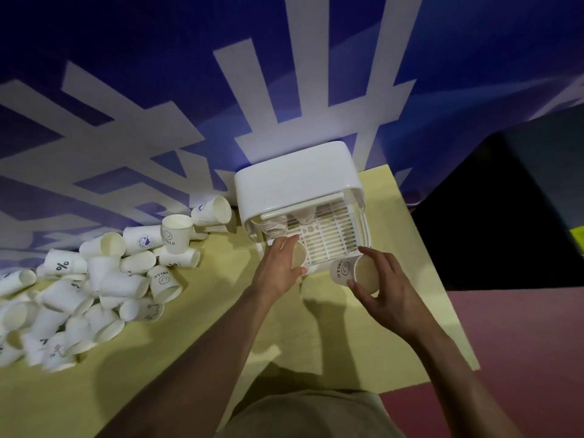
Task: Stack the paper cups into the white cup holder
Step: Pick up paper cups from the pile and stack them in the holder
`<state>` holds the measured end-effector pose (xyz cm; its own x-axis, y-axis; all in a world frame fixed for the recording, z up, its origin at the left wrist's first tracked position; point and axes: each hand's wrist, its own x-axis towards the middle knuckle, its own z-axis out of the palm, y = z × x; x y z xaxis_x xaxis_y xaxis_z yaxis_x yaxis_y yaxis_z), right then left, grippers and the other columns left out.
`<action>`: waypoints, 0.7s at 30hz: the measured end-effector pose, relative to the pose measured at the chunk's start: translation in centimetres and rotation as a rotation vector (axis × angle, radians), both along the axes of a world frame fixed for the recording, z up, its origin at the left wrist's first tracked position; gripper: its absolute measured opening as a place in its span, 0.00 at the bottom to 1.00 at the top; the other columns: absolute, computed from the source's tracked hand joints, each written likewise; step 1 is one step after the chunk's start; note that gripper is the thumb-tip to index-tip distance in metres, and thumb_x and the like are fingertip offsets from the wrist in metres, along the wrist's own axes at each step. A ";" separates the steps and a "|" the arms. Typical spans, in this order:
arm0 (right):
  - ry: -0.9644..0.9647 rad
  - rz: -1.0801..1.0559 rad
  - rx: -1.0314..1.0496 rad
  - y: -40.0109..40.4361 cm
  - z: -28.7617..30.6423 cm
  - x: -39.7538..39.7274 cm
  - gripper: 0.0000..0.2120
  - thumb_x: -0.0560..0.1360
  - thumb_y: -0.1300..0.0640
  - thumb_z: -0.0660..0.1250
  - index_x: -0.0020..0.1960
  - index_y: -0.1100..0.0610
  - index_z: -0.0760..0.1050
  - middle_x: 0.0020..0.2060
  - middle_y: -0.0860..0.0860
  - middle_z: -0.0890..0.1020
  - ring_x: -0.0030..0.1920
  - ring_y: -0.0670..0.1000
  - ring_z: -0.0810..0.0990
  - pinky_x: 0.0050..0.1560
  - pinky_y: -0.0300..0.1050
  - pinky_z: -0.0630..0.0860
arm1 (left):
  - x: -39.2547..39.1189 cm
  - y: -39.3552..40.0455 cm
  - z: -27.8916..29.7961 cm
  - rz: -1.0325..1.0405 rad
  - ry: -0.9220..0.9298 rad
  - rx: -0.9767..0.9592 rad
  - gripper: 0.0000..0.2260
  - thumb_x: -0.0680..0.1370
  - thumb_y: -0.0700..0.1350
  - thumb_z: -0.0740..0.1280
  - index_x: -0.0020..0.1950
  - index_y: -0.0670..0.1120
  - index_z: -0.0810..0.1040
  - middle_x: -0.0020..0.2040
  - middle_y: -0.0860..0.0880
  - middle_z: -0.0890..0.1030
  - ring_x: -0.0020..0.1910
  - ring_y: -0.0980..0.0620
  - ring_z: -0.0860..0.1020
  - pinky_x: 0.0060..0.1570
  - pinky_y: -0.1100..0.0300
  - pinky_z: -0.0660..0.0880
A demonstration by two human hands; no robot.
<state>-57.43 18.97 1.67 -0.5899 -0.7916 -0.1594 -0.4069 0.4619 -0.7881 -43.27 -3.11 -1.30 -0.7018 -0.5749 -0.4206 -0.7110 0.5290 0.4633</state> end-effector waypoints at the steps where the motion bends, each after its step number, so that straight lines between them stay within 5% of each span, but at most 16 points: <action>1: -0.004 -0.002 0.005 -0.2 0.1 -0.1 0.30 0.77 0.44 0.71 0.76 0.47 0.65 0.67 0.48 0.72 0.59 0.45 0.76 0.55 0.37 0.74 | -0.2 -0.2 -0.3 0.016 -0.012 0.029 0.36 0.77 0.50 0.74 0.81 0.49 0.60 0.77 0.47 0.64 0.76 0.47 0.65 0.74 0.53 0.64; 11: 0.064 0.131 -0.067 -5.8 1.9 0.5 0.30 0.77 0.49 0.72 0.76 0.49 0.65 0.66 0.48 0.71 0.61 0.49 0.76 0.61 0.43 0.75 | 1.6 -1.2 -0.6 0.129 0.050 0.094 0.44 0.72 0.59 0.76 0.81 0.54 0.57 0.77 0.50 0.62 0.75 0.46 0.63 0.73 0.49 0.65; 21: 0.271 0.435 0.062 -12.1 -2.3 2.9 0.31 0.76 0.49 0.72 0.76 0.53 0.66 0.65 0.55 0.72 0.60 0.58 0.76 0.49 0.54 0.81 | 14.5 1.7 2.6 0.238 0.188 0.050 0.25 0.79 0.51 0.70 0.75 0.54 0.68 0.69 0.55 0.66 0.66 0.55 0.72 0.67 0.53 0.73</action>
<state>-54.51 6.92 -0.63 -0.2352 -0.9667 -0.1008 -0.7575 0.2473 -0.6042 -28.80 -1.37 1.30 -0.6184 -0.7141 -0.3280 -0.7114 0.3314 0.6197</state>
